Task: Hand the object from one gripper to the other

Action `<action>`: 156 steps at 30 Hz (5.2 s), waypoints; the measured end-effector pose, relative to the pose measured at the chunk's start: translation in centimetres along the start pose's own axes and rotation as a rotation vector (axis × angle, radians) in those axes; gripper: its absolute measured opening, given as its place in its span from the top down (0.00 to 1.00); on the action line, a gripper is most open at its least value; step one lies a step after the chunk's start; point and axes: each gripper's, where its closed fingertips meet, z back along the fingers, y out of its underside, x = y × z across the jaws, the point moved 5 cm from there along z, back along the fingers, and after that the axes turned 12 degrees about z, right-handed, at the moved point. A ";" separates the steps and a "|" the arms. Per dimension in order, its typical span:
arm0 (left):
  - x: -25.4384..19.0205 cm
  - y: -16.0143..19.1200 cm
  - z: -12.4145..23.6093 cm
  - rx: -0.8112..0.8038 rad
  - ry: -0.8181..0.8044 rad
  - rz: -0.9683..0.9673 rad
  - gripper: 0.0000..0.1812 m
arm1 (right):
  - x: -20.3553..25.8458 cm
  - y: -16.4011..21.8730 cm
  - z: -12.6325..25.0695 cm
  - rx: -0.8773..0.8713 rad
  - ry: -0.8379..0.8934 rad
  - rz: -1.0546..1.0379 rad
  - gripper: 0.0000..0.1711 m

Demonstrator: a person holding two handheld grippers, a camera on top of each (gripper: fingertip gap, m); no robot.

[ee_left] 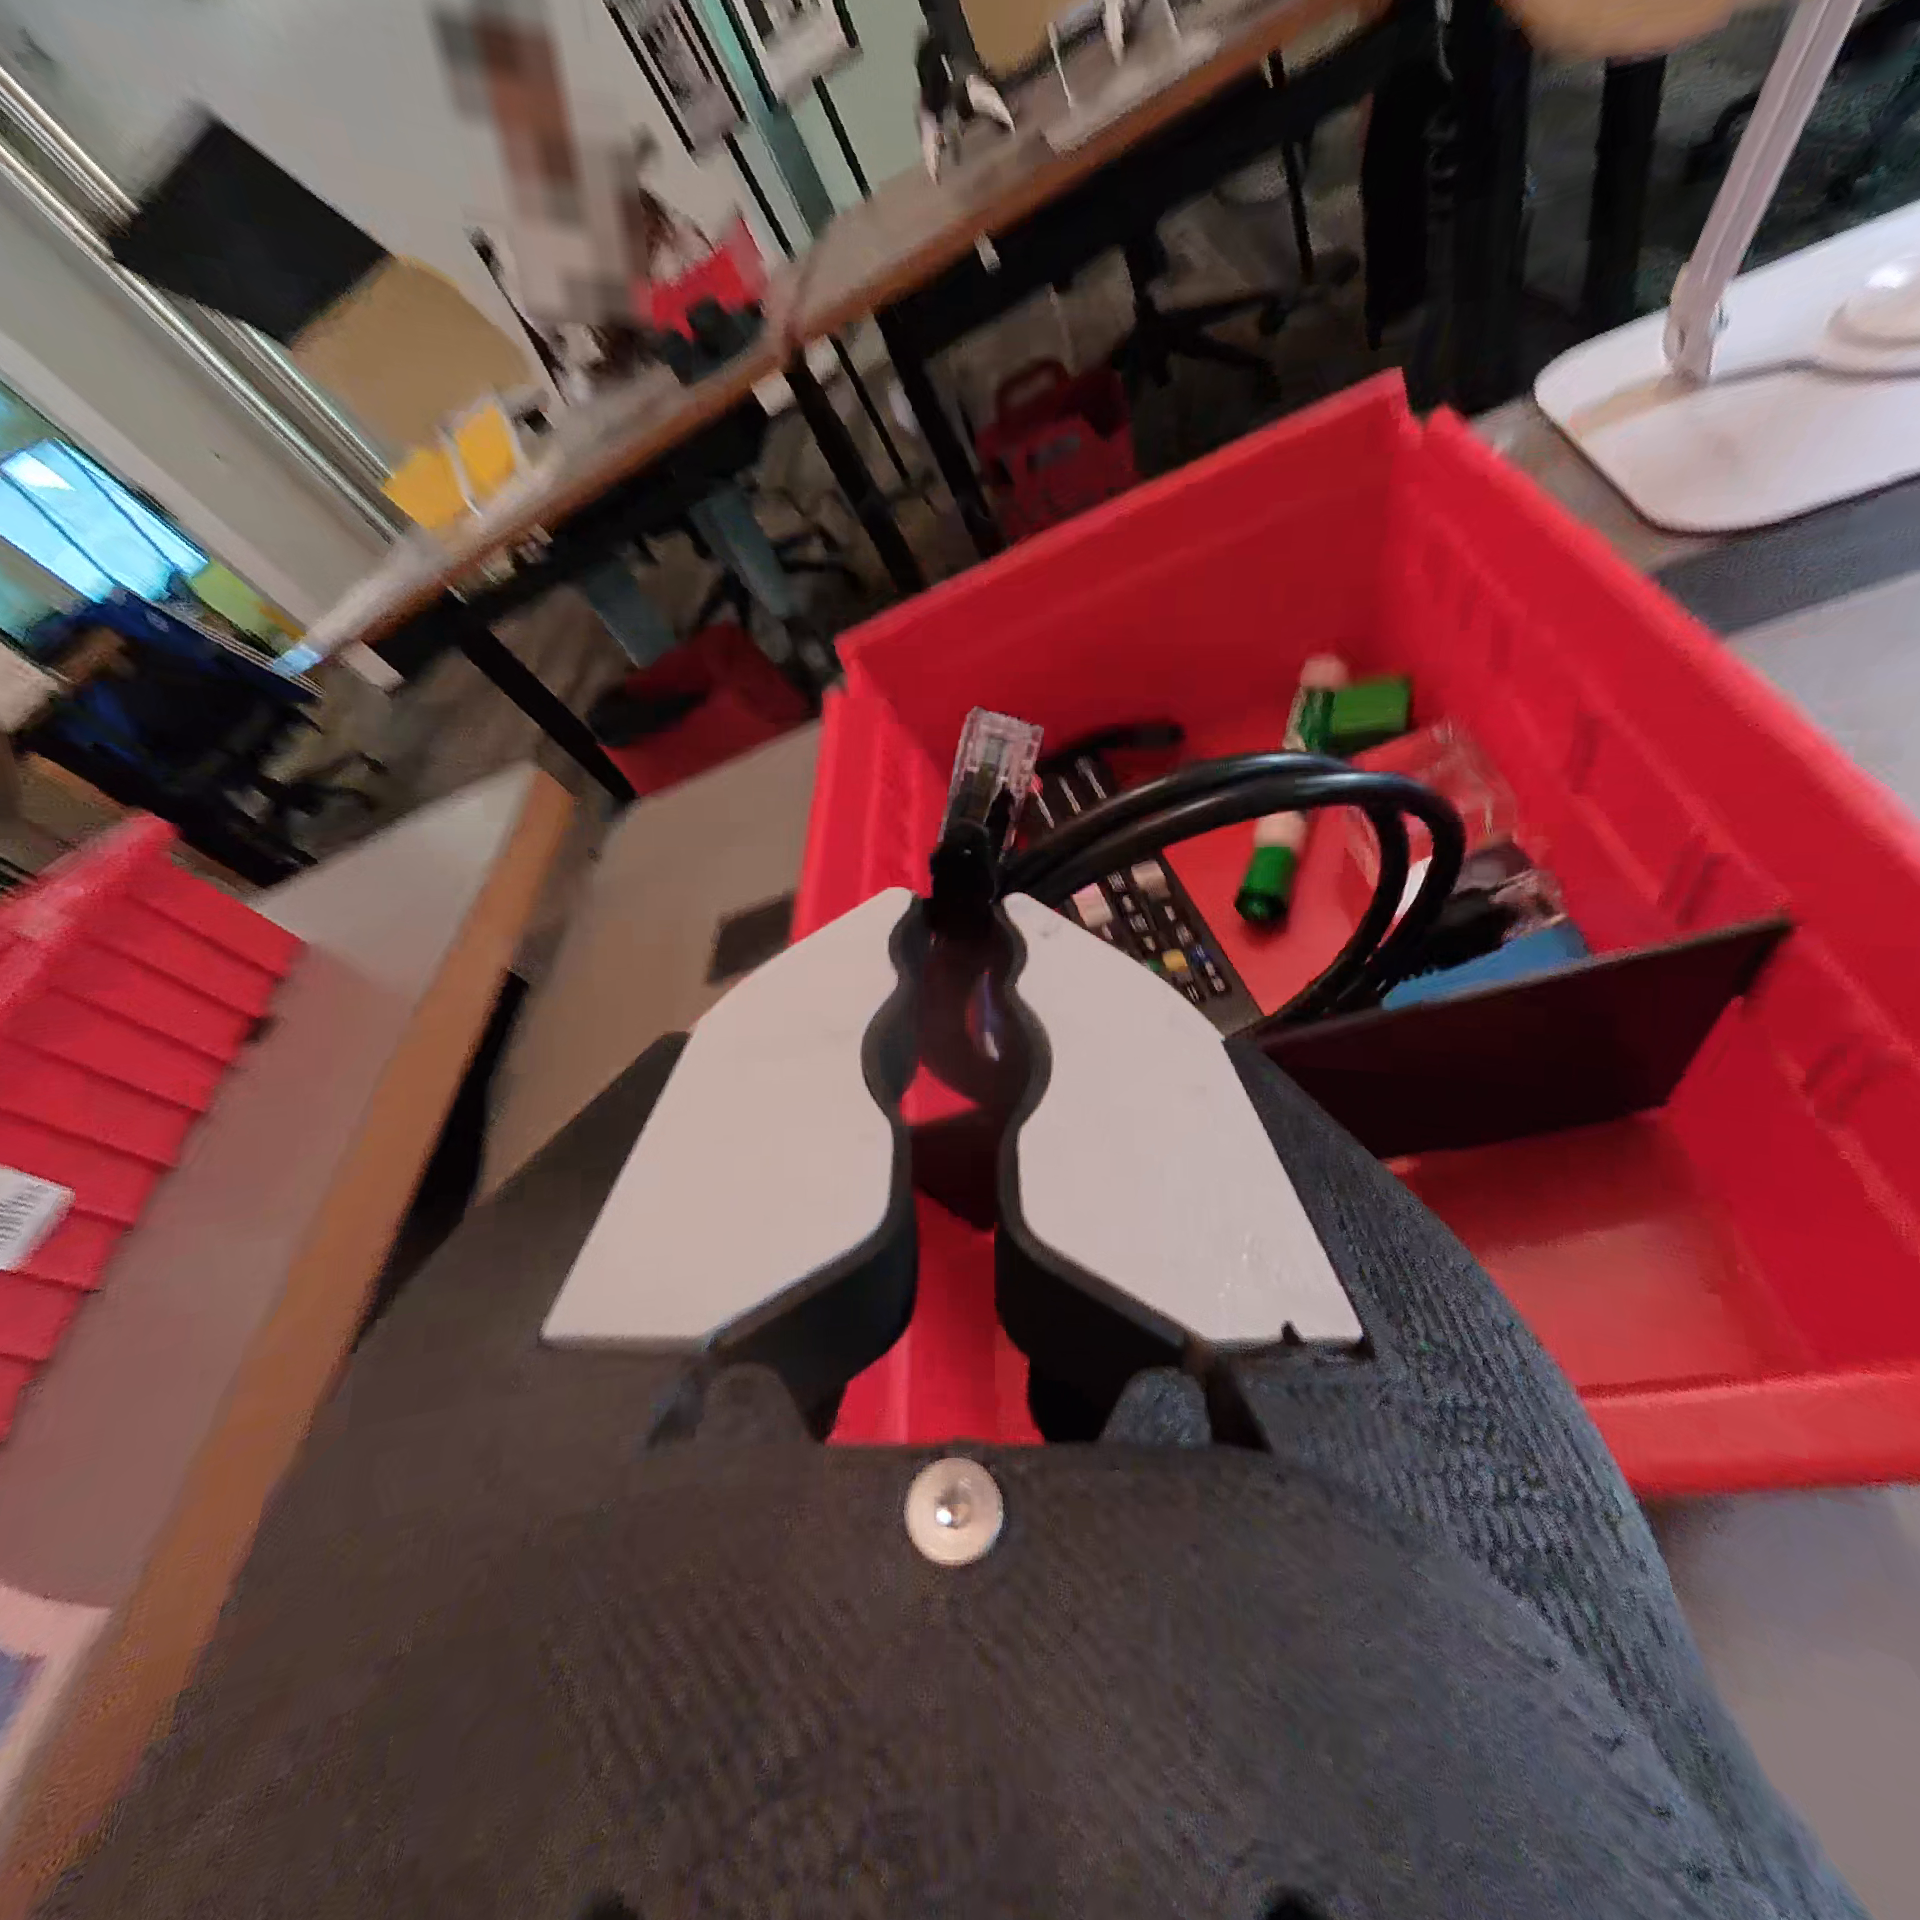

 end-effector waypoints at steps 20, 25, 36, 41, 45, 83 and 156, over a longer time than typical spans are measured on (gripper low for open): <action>-19.0 -11.9 10.6 -0.280 0.406 -0.223 0.94 | 3.7 -12.9 -5.5 0.082 0.088 0.581 0.75; -20.6 -11.3 10.8 -0.263 0.453 -0.240 0.94 | 2.6 -10.5 -6.0 0.159 0.092 0.593 0.96; -23.2 -9.1 11.9 -0.132 0.796 -0.354 0.75 | 0.6 -8.9 -2.8 0.471 -0.063 0.830 0.97; -26.2 -7.0 13.1 -0.068 0.840 -0.552 0.84 | 4.2 -8.4 -3.6 0.480 -0.191 0.896 0.97; -26.5 -6.8 12.5 -0.100 0.823 -0.557 0.96 | 5.0 -10.0 -3.3 0.368 -0.214 0.834 0.97; -23.9 -9.2 10.2 -0.221 0.827 -0.084 0.97 | 0.4 -9.3 -4.6 0.308 -0.011 0.386 0.81; -24.3 -8.1 10.4 -0.205 0.895 -0.215 0.82 | 1.2 -9.7 -4.0 0.361 0.025 0.604 0.93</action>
